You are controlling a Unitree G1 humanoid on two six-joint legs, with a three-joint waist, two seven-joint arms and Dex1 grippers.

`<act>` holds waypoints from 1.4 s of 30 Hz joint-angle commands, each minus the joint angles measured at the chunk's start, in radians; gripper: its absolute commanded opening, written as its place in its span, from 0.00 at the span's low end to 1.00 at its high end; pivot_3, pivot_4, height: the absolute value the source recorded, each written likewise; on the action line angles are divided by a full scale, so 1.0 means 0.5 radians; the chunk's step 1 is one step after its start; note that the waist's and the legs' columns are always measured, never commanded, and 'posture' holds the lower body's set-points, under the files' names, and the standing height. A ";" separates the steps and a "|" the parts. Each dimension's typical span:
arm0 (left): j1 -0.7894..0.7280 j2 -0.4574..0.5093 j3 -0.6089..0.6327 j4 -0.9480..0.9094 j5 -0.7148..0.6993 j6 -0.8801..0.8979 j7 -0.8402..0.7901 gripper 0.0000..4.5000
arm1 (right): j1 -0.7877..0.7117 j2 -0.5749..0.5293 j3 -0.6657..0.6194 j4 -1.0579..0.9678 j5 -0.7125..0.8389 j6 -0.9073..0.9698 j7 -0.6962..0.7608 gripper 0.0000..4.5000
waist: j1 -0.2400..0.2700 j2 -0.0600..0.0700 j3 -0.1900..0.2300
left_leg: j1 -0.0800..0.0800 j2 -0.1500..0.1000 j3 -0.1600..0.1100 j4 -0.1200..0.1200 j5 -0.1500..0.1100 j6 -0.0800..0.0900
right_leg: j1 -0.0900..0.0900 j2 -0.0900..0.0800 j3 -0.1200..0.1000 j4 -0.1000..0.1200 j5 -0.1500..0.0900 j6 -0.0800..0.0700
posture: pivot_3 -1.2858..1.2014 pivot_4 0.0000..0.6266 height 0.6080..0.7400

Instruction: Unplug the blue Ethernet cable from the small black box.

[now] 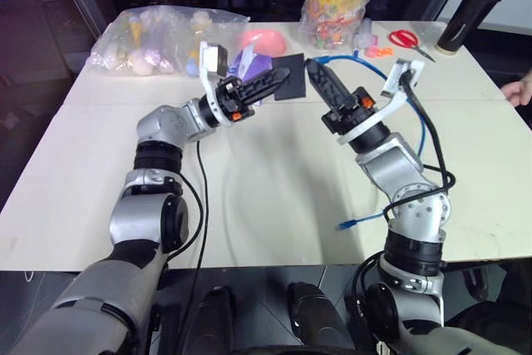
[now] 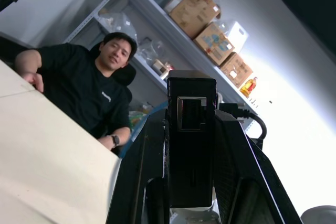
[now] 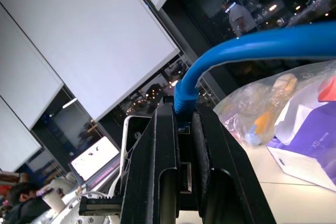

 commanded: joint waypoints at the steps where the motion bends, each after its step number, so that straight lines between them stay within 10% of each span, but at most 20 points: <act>1: -0.036 -0.007 -0.009 -0.077 -0.042 -0.001 0.014 0.11 | -0.006 0.000 0.029 -0.034 0.026 -0.028 -0.011 0.00 | 0.000 0.000 0.000 | 0.000 0.000 0.000 0.000 0.000 0.000 | 0.000 0.000 0.000 0.000 0.000 0.000 | 0.52 0.24 0.99; 17: 0.019 0.257 -0.097 0.037 0.162 -0.354 0.098 0.11 | -0.008 -0.294 -0.316 0.141 0.090 -0.201 -0.106 0.00 | 0.000 0.000 0.000 | 0.000 0.000 0.001 -0.003 0.000 0.000 | 0.000 0.000 0.001 -0.003 0.000 0.000 | 0.52 0.24 0.99; 33: 0.268 -0.407 -0.515 0.303 1.071 -2.296 1.382 0.11 | -0.057 -0.651 0.183 0.960 -1.081 -0.412 -0.104 0.00 | 0.037 0.001 -0.001 | -0.021 0.000 0.007 0.000 0.000 0.001 | -0.016 0.000 0.006 -0.015 0.003 0.003 | 0.52 0.24 0.99; 42: 0.312 -0.455 -0.567 0.457 1.173 -2.483 1.451 0.11 | 0.162 -0.688 0.187 0.690 -1.228 -0.262 -0.085 0.92 | 0.067 0.001 -0.001 | -0.023 -0.002 0.007 0.004 0.000 0.001 | -0.011 -0.002 0.005 -0.022 0.005 0.007 | 0.52 0.24 0.99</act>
